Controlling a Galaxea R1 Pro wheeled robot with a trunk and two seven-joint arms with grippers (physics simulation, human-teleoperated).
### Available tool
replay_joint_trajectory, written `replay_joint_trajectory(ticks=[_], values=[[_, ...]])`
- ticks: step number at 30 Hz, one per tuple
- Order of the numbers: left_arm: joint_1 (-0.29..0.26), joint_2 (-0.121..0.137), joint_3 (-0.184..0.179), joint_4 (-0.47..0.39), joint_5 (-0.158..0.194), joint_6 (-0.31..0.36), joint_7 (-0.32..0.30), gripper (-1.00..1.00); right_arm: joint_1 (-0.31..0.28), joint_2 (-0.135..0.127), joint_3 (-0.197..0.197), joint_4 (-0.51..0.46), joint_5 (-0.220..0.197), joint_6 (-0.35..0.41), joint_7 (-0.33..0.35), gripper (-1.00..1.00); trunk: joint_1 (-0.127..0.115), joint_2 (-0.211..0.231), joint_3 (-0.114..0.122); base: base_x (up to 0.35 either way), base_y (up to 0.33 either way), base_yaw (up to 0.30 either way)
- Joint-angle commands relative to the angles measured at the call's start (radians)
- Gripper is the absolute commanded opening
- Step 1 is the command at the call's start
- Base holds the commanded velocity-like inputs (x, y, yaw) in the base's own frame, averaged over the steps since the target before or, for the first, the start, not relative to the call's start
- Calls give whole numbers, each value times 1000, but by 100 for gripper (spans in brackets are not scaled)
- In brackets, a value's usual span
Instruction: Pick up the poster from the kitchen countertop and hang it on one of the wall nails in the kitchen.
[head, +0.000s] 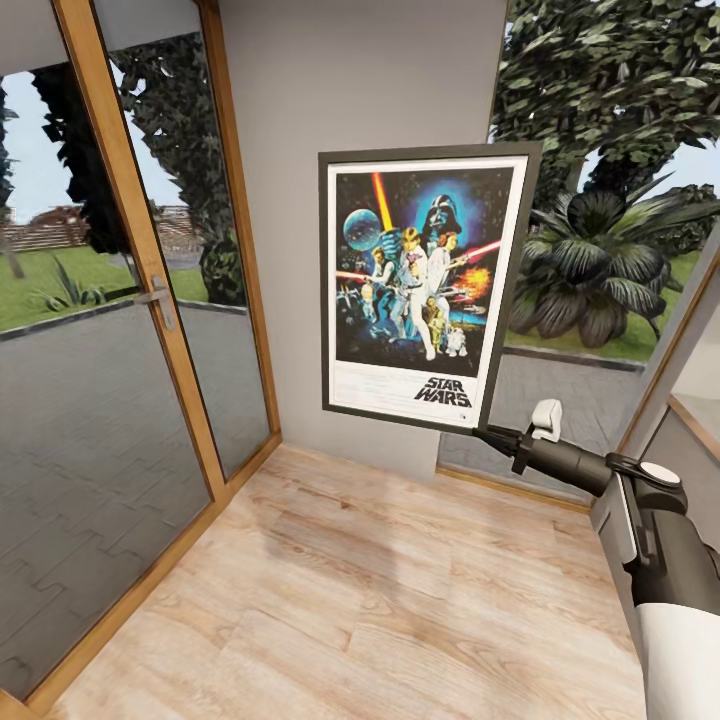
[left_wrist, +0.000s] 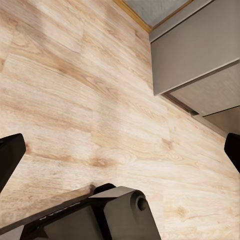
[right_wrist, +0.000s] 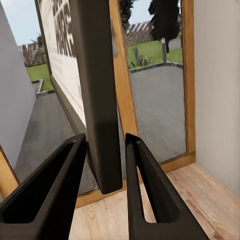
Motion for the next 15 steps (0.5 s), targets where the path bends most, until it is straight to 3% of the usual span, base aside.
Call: replay_joint_trajectory(ticks=[1,15], values=[[-1,0,-5,1,7,-4,-3,100,-1,0,-1,0,-3,10,3,-100,1,-2,-2,0,0,0],[-1,0,-5,1,7,-4,-3,100,-1,0,-1,-3,-3,11,0,-100,1,-2,-2,1,0,0]])
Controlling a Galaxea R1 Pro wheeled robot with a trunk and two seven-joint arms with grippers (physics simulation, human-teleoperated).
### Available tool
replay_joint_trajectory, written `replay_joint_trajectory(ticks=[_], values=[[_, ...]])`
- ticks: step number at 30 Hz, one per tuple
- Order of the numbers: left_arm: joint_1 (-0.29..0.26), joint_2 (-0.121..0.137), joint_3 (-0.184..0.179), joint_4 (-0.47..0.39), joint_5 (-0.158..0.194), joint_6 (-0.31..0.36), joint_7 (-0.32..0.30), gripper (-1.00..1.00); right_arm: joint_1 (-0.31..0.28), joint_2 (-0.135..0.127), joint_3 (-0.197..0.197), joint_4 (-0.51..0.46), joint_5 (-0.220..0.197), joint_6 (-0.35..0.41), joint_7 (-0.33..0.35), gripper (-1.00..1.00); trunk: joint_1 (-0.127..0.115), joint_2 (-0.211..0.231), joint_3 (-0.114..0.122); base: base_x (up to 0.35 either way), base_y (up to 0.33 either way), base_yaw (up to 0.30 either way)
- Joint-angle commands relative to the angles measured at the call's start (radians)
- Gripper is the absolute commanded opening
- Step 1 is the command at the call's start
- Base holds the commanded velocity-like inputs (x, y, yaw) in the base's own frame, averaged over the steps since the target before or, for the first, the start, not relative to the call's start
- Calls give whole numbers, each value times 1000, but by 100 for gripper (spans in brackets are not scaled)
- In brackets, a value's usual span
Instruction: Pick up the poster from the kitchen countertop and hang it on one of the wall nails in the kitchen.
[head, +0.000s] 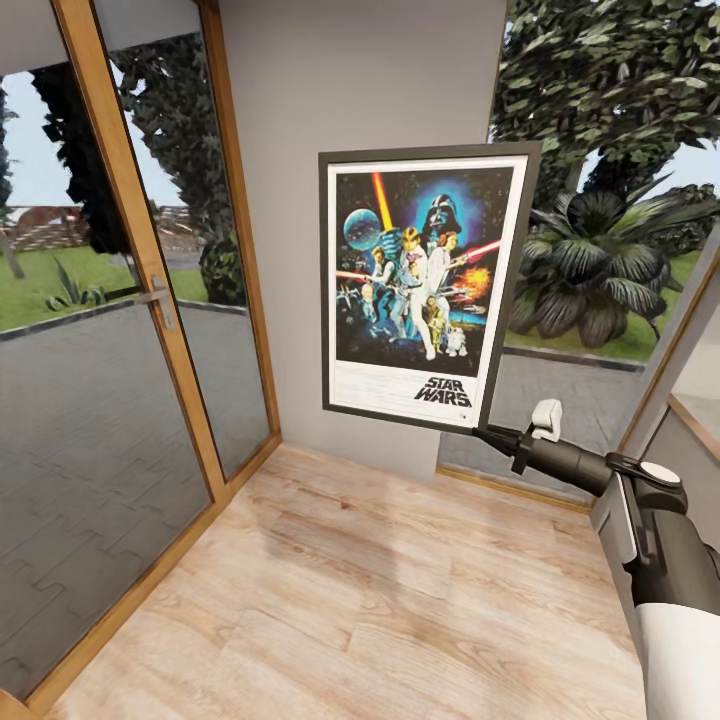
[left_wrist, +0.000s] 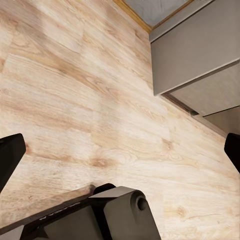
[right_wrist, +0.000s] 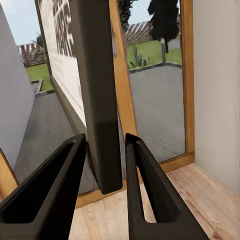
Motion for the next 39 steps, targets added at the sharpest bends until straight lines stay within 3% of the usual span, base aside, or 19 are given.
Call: replay_joint_trajectory(ticks=[1,39], values=[[-1,0,-5,1,7,-4,-3,100,-1,0,-1,0,-3,10,3,-100,1,-2,-2,53,17,0],[-1,0,-5,1,7,-3,-2,100,-2,0,-1,-4,-3,12,0,-100,1,-2,-2,189,87,0]])
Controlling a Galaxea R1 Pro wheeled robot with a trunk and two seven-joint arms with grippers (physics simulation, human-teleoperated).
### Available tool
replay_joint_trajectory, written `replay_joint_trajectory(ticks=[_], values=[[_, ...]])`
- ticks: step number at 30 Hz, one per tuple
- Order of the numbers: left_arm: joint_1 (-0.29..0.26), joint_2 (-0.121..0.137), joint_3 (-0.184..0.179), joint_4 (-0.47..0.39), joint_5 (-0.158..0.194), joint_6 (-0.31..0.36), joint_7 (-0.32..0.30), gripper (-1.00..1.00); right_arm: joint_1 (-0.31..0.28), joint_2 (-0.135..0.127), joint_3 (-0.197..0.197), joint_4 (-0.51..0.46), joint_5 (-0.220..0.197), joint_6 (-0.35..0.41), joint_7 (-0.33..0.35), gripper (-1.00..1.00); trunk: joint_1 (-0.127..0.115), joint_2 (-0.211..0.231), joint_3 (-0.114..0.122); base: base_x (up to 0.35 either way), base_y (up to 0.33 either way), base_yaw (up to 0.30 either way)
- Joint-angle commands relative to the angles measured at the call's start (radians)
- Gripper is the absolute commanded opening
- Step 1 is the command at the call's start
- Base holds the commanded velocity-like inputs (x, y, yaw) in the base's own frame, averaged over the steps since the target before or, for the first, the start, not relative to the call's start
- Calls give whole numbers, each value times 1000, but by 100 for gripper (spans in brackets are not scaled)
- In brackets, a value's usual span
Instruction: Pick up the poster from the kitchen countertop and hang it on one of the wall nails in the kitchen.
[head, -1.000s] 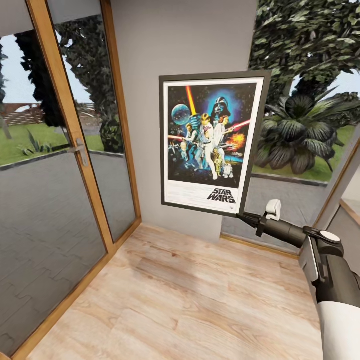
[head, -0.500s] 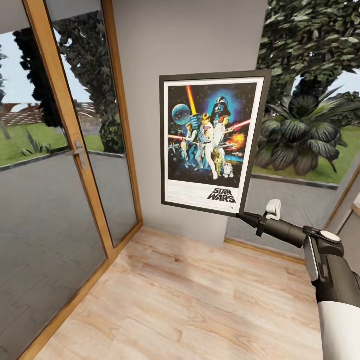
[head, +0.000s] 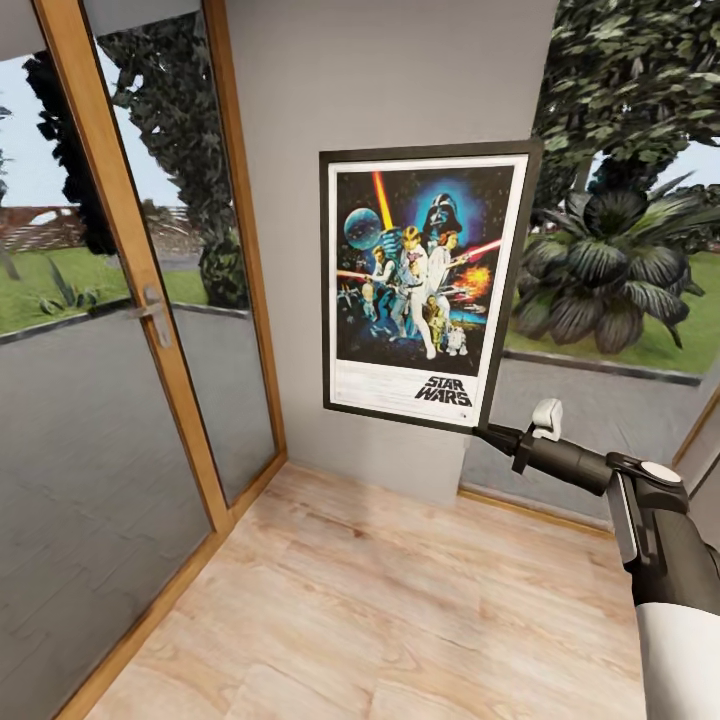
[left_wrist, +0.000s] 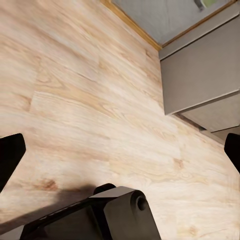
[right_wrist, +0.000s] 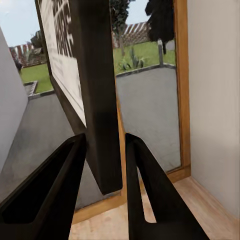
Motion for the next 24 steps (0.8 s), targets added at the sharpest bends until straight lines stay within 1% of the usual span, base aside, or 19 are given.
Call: replay_joint_trajectory(ticks=[1,8,11,13,19,21,24], values=[[-1,0,-5,1,7,-4,-3,100,-1,0,-1,0,-2,10,3,-100,1,-2,-2,322,145,0],[-1,0,-5,1,7,-4,-3,100,-1,2,-1,0,-2,10,2,-100,1,-2,-2,325,149,0],[-1,0,-5,1,7,-3,-3,100,-1,19,-1,0,-2,10,2,-100,1,-2,-2,326,151,0],[-1,0,-5,1,7,-3,-3,100,-1,25,-1,0,-2,10,2,-100,1,-2,-2,327,151,0],[-1,0,-6,1,7,-3,-2,100,-2,31,-1,-1,-2,10,2,-100,1,-2,-2,324,142,0],[-1,0,-6,1,7,-4,-2,100,-6,32,-2,-1,-2,10,1,-100,1,-2,-2,216,79,0],[-1,0,-5,1,7,-3,-2,100,-12,32,-2,0,-1,11,1,-100,1,-2,-2,74,26,0]])
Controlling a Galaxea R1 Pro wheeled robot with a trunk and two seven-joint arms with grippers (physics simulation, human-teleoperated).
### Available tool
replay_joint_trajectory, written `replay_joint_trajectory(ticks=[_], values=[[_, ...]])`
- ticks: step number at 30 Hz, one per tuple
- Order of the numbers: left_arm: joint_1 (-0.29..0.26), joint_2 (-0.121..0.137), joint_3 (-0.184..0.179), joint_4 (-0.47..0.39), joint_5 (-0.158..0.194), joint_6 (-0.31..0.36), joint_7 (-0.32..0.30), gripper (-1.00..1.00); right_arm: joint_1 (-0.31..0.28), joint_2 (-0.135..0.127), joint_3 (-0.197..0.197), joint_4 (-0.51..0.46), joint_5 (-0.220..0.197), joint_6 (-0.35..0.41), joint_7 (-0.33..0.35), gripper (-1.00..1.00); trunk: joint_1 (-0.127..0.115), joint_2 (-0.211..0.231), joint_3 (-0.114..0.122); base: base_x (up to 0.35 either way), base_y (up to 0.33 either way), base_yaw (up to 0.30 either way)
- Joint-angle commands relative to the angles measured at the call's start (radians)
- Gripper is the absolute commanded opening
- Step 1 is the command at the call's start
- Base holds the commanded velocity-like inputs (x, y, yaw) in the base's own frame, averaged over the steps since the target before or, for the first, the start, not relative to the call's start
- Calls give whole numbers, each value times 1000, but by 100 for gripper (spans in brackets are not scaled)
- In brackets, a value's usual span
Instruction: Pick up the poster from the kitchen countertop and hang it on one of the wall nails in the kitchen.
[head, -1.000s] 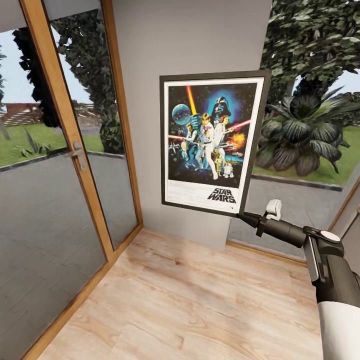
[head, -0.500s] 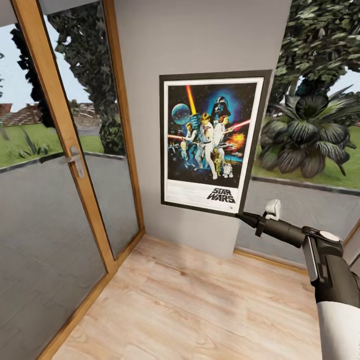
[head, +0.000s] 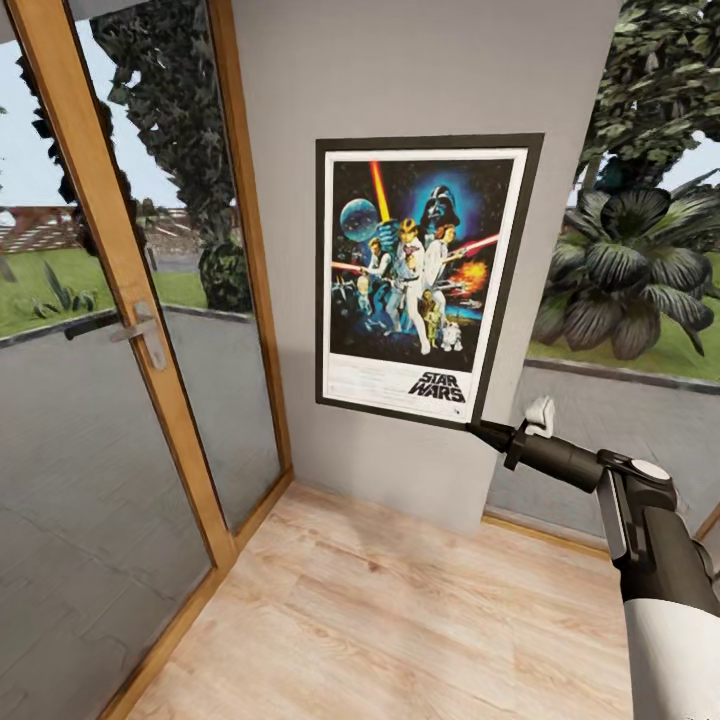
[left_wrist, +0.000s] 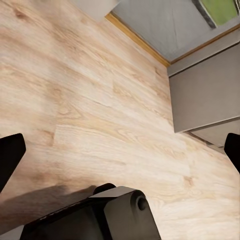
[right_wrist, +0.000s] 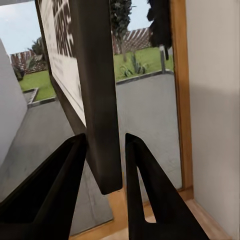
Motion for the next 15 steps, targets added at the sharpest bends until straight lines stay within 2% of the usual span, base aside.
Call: replay_joint_trajectory(ticks=[1,15], values=[[-1,0,-5,1,7,-4,-2,100,-5,0,-1,0,-2,11,2,-100,1,-2,-2,20,7,0],[-1,0,-4,1,7,-4,-2,100,-11,0,-4,-3,-2,54,-10,-100,1,-2,-2,3,1,0]])
